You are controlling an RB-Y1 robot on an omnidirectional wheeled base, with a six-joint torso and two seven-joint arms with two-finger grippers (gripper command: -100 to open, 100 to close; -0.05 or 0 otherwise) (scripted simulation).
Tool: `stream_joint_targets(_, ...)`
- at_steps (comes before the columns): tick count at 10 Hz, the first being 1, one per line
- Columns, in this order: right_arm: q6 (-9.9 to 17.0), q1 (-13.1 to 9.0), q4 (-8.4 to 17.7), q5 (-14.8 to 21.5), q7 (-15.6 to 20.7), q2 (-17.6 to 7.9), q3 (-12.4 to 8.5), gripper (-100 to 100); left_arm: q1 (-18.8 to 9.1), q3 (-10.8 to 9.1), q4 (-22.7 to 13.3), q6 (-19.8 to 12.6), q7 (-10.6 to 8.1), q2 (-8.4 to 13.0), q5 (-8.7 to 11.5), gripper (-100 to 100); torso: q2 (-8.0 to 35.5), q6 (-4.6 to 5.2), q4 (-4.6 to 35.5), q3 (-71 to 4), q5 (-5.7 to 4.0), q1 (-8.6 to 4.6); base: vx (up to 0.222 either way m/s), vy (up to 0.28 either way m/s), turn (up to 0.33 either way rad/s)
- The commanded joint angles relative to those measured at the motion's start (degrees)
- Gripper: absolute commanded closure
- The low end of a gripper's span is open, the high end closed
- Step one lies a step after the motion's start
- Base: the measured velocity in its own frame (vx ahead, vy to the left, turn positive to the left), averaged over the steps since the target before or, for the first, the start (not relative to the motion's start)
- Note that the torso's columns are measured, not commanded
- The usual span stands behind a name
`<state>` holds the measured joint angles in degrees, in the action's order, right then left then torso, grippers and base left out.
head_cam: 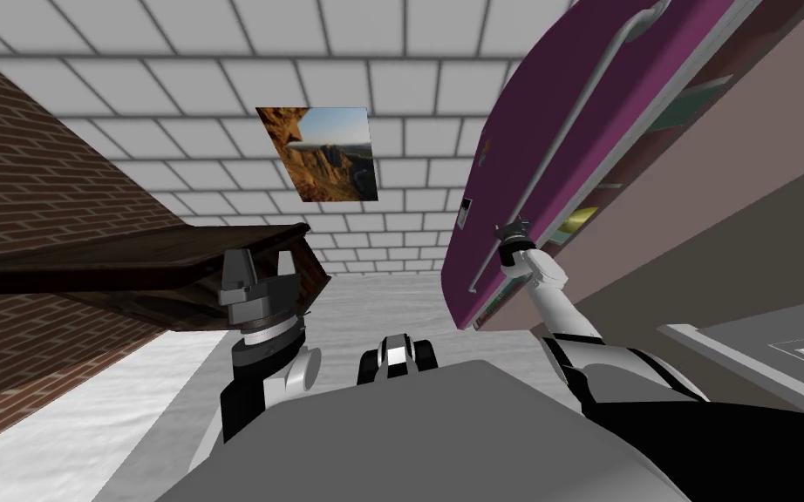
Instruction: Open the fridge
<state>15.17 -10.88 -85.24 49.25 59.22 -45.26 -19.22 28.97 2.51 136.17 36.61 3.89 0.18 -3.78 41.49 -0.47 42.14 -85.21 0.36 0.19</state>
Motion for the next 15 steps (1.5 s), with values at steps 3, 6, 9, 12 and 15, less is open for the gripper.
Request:
stream_joint_targets(3, 6.69, -1.99, 1.02, 2.0, 2.77, 0.82, -0.49, 100, 0.0, 0.0, 0.0, 0.0, 0.0, 0.0, 0.0, 0, 0.13, 0.11, 0.02, 0.09, -0.08, -0.15, 0.095, 0.217, 0.056)
stream_joint_targets(6, 11.49, -3.13, 1.65, 2.91, 4.68, 1.25, -0.46, 100, -0.01, -0.01, 0.0, 0.0, 0.0, 0.02, 0.0, 0, 0.51, 0.3, 0.06, 0.31, -0.14, -0.37, 0.089, 0.154, 0.043)
stream_joint_targets(9, 13.3, -3.63, 1.9, 3.32, 5.17, 1.59, -0.62, 100, 0.0, -0.01, 0.0, 0.0, 0.0, 0.01, 0.0, 0, 0.54, 0.38, 0.0, 0.4, -0.21, -0.05, 0.103, 0.151, 0.029)
stream_joint_targets(12, 18.72, -3.45, 1.08, 5.8, 7.05, 2.9, -2.52, 100, 0.02, -0.01, 0.0, 0.0, 0.0, 0.01, 0.0, 0, 0.16, 0.39, 0.02, 0.2, -0.15, -0.07, 0.232, 0.182, -0.001)
stream_joint_targets(15, 22.12, -3.29, 0.54, 7.48, 8.42, 3.68, -3.75, 100, 0.01, -0.01, 0.01, 0.0, 0.0, 0.01, 0.0, 0, 0.39, 0.29, 0.06, 0.2, -0.13, -0.51, 0.242, 0.16, 0.014)
